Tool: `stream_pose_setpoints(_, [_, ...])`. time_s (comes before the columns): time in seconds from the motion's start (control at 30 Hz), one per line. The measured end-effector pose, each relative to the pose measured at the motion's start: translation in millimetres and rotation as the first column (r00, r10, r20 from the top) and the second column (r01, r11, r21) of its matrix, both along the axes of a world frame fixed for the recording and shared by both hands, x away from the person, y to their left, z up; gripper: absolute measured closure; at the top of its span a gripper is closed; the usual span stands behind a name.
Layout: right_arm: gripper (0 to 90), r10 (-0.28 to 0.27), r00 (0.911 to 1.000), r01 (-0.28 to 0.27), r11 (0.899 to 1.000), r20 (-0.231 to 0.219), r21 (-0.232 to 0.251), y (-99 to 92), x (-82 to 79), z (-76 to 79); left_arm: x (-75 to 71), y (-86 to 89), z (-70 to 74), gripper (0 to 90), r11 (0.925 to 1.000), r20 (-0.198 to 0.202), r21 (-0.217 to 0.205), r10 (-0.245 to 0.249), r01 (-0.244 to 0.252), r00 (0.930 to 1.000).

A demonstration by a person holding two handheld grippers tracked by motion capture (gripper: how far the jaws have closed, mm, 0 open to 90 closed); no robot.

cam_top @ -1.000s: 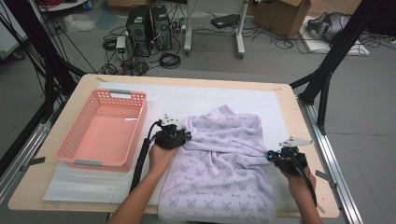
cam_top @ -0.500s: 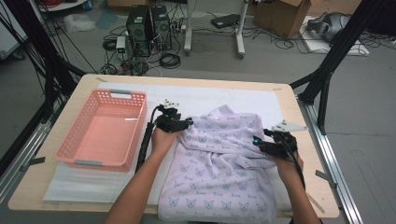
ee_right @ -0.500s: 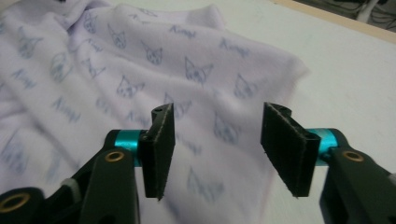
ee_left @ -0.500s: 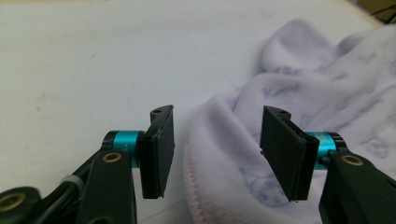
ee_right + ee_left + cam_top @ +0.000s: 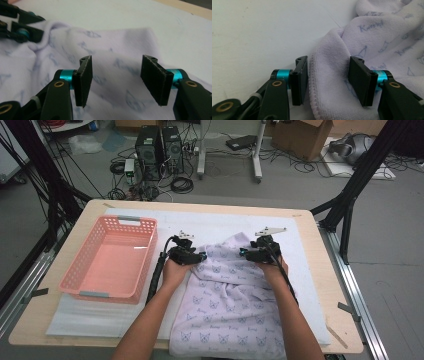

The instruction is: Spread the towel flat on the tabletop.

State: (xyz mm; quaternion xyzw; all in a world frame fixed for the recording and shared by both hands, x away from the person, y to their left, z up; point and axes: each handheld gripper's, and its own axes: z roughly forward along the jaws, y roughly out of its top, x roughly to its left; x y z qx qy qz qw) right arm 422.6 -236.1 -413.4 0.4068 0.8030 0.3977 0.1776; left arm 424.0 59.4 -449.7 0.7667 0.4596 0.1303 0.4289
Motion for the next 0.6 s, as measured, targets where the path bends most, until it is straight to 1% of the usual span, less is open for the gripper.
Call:
stream_pose_setpoints(0.03, [42.9,0.007,1.0000,-0.007,1.000,0.005,0.001,4.3,2.8,-0.5,-0.5,-1.0,-0.3,54.2,1.0000,0.001,-0.007,-0.003,0.003,1.0000])
stream_pose_setpoints(0.07, [44.4,0.010,1.0000,-0.010,1.000,0.000,0.002,8.8,5.3,-1.5,-1.0,-1.3,-0.1,57.9,1.0000,0.000,-0.001,-0.008,0.008,1.0000])
stream_pose_setpoints(0.1, [47.4,0.008,0.9999,-0.008,1.000,-0.011,0.007,13.5,7.9,-3.4,-1.9,-2.4,0.1,59.8,1.0000,-0.006,-0.008,-0.006,0.006,1.0000])
stream_pose_setpoints(0.13, [51.8,0.006,0.9995,-0.006,1.000,-0.031,0.003,18.2,9.8,-5.4,-2.3,-2.4,0.0,64.3,0.9997,-0.018,-0.018,-0.015,0.014,0.9997])
stream_pose_setpoints(0.17, [55.5,-0.003,0.9991,0.002,1.000,-0.043,-0.012,22.7,11.4,-7.5,-3.0,-2.9,0.4,67.0,0.9996,-0.026,-0.024,-0.013,0.013,0.9996])
stream_pose_setpoints(0.2, [61.9,-0.003,0.9983,0.002,1.000,-0.059,-0.014,26.7,11.8,-9.0,-3.9,-3.2,0.5,70.4,0.9992,-0.031,-0.034,-0.020,0.019,0.9993])
stream_pose_setpoints(0.23, [71.7,0.015,0.9975,-0.016,1.000,-0.069,-0.018,29.7,11.9,-10.2,-5.4,-3.4,0.9,73.9,0.9992,-0.032,-0.035,-0.022,0.021,0.9993])
stream_pose_setpoints(0.27, [79.5,0.040,0.9962,-0.043,0.999,-0.077,-0.032,32.7,11.5,-11.0,-7.0,-3.1,1.5,76.2,0.9991,-0.025,-0.037,-0.023,0.022,0.9994])
stream_pose_setpoints(0.3, [82.4,0.046,0.9949,-0.051,0.997,-0.090,-0.051,34.6,10.1,-10.9,-8.3,-2.4,2.1,79.5,0.9990,-0.022,-0.038,-0.024,0.023,0.9995])
stream_pose_setpoints(0.33, [83.9,0.057,0.9943,-0.063,0.996,-0.090,-0.060,34.7,9.6,-10.7,-9.8,-1.5,2.9,80.8,0.9989,-0.020,-0.043,-0.021,0.020,0.9996])
stream_pose_setpoints(0.37, [85.0,0.065,0.9932,-0.071,0.996,-0.097,-0.060,33.9,8.1,-9.4,-10.7,-0.3,4.0,82.2,0.9988,-0.022,-0.043,-0.024,0.023,0.9995])
stream_pose_setpoints(0.4, [85.5,0.075,0.9928,-0.080,0.995,-0.094,-0.057,31.5,5.8,-7.4,-12.3,0.5,5.4,82.5,0.9987,-0.020,-0.046,-0.024,0.023,0.9995])
stream_pose_setpoints(0.43, [85.6,0.082,0.9931,-0.087,0.995,-0.084,-0.056,28.2,3.3,-4.9,-15.0,1.7,6.9,83.4,0.9985,-0.004,-0.054,-0.014,0.014,0.9999])
stream_pose_setpoints(0.5, [85.6,0.074,0.9951,-0.077,0.996,-0.065,-0.036,19.6,-4.4,0.3,-19.4,4.1,9.7,83.7,0.9963,0.008,-0.085,-0.005,0.006,1.0000])
stream_pose_setpoints(0.57, [85.5,0.070,0.9965,-0.070,0.997,-0.046,-0.011,7.8,-13.7,4.5,-23.8,4.9,11.7,83.6,0.9960,0.019,-0.088,-0.017,0.018,0.9997])
stream_pose_setpoints(0.6, [85.6,0.068,0.9972,-0.068,0.998,-0.033,0.003,0.2,-19.9,5.9,-25.3,4.8,12.3,83.5,0.9955,0.018,-0.092,-0.019,0.021,0.9997])
